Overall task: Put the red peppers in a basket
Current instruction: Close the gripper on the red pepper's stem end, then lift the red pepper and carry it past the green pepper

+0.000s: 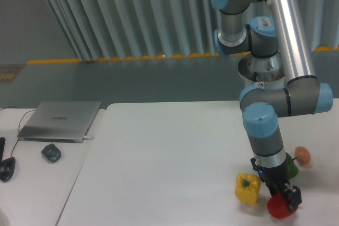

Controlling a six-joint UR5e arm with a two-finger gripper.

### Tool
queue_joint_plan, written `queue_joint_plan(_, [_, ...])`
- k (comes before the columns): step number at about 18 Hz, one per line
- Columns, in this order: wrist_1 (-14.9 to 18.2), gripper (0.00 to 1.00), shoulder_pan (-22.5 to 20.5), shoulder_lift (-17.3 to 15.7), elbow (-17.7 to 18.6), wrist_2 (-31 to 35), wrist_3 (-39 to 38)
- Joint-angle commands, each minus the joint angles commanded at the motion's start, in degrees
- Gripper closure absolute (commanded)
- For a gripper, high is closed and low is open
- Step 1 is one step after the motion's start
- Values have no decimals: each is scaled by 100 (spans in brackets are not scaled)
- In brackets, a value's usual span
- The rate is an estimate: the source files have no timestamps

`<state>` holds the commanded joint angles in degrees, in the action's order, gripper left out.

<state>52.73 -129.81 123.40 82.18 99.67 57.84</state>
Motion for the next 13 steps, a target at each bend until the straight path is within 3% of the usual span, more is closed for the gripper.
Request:
queue_joint_plan(7, [79,56,-44,-272,-9,-298,-273])
queue_joint_plan(10, [281,56,-324,-544,-9,-903,-256])
queue_joint_plan(13, [570,56,-509,-685,-9,-1020,-151])
